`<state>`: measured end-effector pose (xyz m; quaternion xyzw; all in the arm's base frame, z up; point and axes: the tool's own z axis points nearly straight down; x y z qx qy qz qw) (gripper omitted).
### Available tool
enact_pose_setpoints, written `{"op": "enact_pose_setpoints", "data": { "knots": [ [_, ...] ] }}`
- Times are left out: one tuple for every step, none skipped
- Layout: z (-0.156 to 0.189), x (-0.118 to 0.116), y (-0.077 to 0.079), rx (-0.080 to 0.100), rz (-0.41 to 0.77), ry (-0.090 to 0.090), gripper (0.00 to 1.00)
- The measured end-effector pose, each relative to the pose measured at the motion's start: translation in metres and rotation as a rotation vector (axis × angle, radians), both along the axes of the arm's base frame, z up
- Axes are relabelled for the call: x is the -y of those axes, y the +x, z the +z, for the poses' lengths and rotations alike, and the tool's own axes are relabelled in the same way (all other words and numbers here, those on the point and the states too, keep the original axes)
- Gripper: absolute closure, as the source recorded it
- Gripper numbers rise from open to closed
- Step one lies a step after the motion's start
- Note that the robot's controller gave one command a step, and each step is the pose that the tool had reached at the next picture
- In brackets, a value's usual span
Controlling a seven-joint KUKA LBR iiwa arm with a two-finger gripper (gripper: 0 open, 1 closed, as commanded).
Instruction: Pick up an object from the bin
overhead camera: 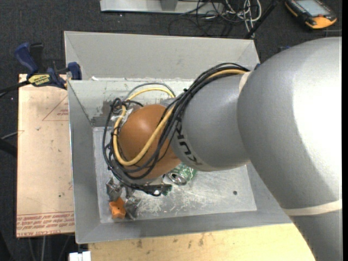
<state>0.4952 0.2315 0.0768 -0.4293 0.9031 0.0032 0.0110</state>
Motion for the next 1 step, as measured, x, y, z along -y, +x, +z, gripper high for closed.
{"op": "enact_pose_setpoints", "data": {
  "knots": [
    [0.0000,0.0000,0.0000,0.000,0.000,0.000,1.00]
  ]
}}
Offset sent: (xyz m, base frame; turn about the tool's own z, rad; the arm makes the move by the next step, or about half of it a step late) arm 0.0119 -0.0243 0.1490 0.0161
